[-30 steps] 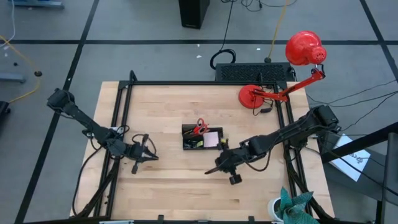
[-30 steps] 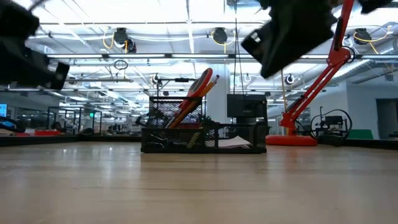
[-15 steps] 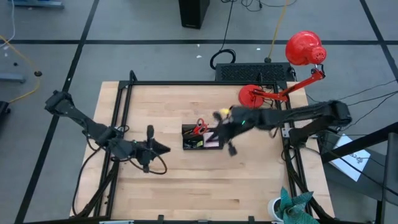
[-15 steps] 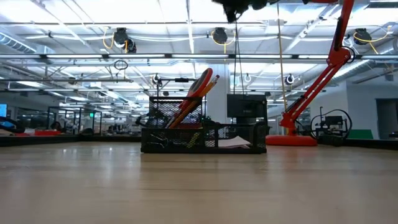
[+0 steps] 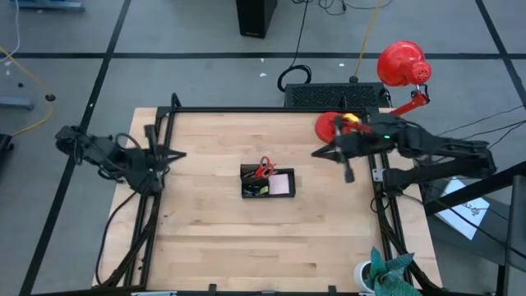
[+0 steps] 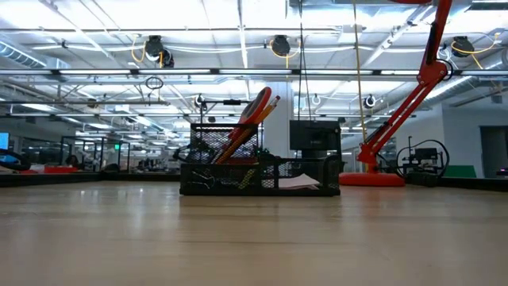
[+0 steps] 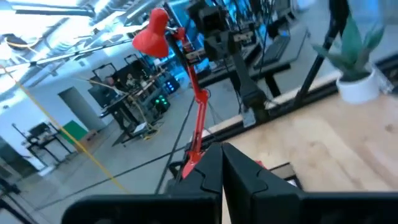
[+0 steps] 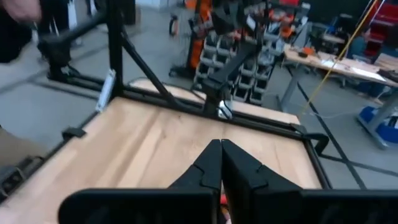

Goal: Pick and place office supplies into organizer
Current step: Return to Home Position

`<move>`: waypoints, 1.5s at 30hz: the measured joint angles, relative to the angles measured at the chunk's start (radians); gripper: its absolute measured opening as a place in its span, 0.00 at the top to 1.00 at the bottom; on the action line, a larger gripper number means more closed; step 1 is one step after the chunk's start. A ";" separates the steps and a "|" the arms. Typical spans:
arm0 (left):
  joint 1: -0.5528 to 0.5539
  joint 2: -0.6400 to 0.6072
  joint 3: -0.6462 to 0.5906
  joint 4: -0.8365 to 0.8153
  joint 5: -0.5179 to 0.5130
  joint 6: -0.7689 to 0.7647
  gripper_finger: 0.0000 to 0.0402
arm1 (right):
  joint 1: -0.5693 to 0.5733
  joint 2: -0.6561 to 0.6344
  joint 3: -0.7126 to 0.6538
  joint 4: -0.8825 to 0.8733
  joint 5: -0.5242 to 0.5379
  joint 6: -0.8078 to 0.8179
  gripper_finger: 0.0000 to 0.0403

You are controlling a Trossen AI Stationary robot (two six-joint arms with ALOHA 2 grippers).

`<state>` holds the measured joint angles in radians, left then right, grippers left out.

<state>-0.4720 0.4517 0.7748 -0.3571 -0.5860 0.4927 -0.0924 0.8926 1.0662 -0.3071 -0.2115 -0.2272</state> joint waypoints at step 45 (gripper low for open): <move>0.127 -0.448 -0.711 0.278 0.279 -0.391 1.00 | -0.018 -0.828 -0.897 0.344 -0.105 0.301 1.00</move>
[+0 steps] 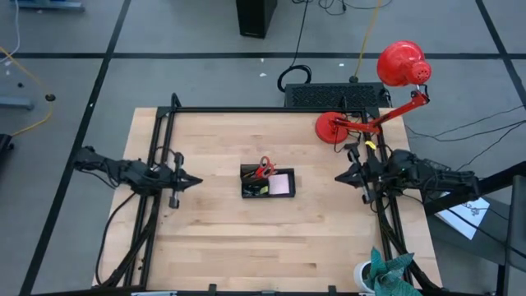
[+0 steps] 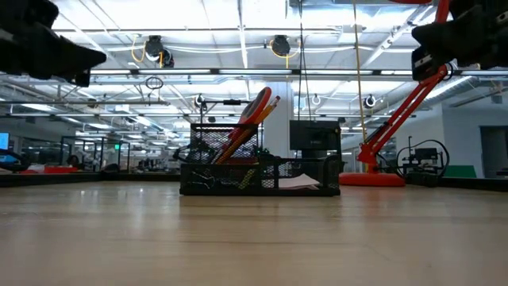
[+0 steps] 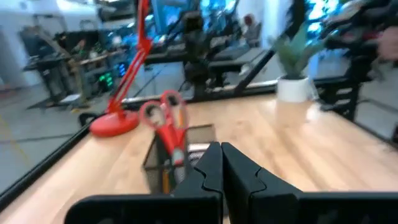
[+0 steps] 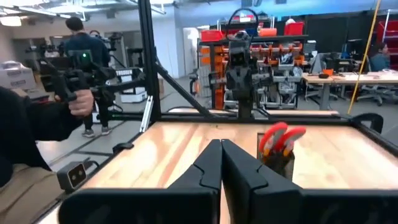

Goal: Pick and place office supplies into organizer
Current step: Return to Home Position

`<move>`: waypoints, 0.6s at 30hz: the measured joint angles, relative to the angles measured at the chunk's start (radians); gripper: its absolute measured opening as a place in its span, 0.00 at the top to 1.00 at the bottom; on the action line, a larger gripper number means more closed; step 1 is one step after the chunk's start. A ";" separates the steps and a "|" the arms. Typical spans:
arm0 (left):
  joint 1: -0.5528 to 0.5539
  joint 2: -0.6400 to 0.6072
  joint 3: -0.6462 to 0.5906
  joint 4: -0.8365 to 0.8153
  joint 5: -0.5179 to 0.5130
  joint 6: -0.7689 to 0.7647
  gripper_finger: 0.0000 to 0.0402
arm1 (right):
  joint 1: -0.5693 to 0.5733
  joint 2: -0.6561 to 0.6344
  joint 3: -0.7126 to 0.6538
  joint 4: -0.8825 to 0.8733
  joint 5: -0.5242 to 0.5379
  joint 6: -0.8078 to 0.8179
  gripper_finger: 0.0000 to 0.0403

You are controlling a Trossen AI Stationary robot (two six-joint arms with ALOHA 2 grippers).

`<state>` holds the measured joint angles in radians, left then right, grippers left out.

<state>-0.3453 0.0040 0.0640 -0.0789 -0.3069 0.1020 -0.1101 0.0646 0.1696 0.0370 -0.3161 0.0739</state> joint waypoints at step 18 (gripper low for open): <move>0.094 0.003 -0.053 0.096 0.316 0.007 1.00 | 0.000 -0.027 -0.151 0.102 -0.026 0.021 1.00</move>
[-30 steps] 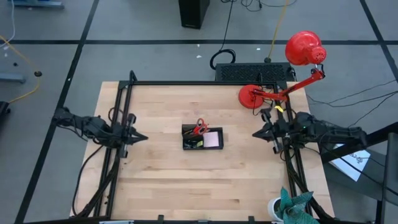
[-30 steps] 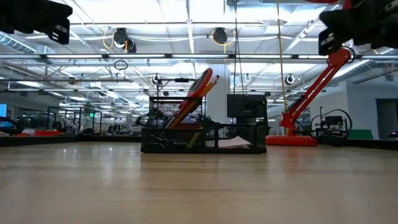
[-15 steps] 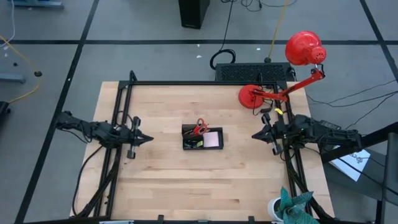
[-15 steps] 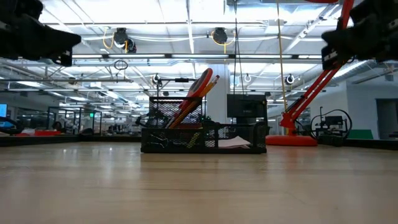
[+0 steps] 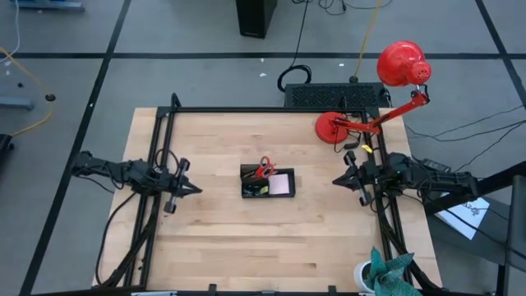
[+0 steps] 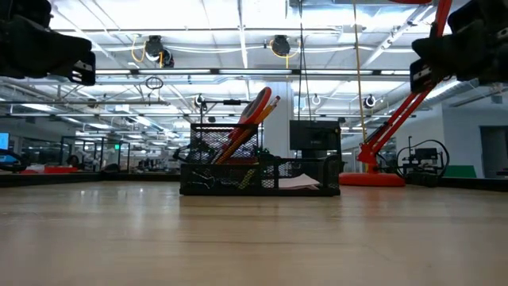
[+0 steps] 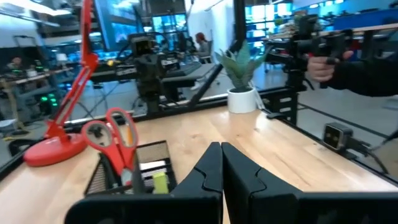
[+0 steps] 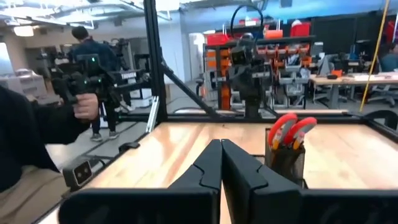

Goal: Pick and place office supplies into organizer
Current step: Return to Home Position

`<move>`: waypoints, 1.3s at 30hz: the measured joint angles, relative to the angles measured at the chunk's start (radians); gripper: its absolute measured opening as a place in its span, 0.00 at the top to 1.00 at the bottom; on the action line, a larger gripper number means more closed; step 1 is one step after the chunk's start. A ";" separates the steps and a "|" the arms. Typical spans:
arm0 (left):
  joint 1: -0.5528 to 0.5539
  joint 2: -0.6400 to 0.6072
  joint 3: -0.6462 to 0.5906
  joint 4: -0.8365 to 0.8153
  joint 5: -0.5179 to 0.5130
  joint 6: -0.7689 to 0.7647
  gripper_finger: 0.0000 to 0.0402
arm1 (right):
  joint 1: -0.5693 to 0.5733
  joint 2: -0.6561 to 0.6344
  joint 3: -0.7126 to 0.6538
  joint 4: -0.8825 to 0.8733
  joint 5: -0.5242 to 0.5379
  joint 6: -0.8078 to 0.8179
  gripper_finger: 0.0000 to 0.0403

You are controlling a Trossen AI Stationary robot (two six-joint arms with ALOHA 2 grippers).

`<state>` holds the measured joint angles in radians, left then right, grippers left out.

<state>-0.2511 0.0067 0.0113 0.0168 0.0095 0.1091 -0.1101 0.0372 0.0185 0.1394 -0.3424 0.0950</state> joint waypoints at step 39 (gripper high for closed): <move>0.009 0.000 -0.001 0.004 0.007 -0.013 0.95 | 0.000 0.000 -0.004 0.008 0.000 0.017 0.99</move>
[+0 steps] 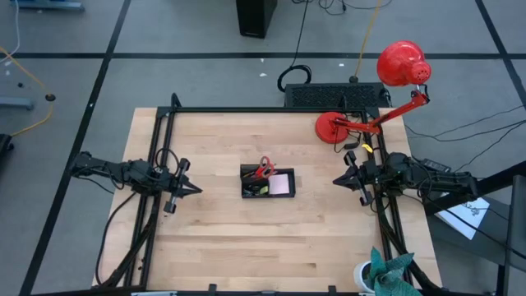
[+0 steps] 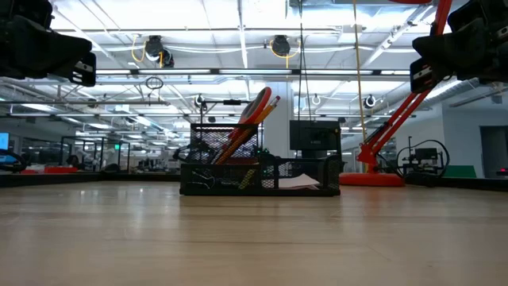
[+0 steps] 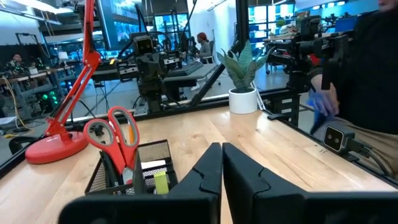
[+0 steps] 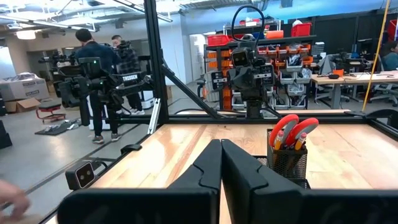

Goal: Pick and place office supplies into organizer
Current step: Return to Home Position

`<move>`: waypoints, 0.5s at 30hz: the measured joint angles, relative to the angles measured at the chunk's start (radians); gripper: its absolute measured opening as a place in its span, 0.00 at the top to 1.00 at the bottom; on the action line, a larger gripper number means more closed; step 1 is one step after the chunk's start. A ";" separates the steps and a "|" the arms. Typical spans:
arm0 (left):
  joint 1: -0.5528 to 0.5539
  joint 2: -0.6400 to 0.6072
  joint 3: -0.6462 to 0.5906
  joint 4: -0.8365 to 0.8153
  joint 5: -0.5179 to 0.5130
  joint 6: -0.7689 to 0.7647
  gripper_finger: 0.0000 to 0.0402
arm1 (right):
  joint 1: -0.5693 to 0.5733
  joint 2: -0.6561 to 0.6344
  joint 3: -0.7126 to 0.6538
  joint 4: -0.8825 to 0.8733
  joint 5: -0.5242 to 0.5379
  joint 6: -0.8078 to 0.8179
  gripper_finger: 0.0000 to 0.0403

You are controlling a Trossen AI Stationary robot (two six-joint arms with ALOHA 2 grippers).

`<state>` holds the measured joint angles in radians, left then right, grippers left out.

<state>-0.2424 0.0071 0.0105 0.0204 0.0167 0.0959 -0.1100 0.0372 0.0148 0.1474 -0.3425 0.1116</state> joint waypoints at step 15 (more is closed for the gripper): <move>0.000 0.000 0.000 0.000 0.000 0.000 0.88 | 0.000 0.000 0.000 0.000 0.000 0.000 0.99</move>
<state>-0.2424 0.0071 0.0105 0.0204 0.0162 0.0959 -0.1099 0.0372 0.0147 0.1478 -0.3426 0.1116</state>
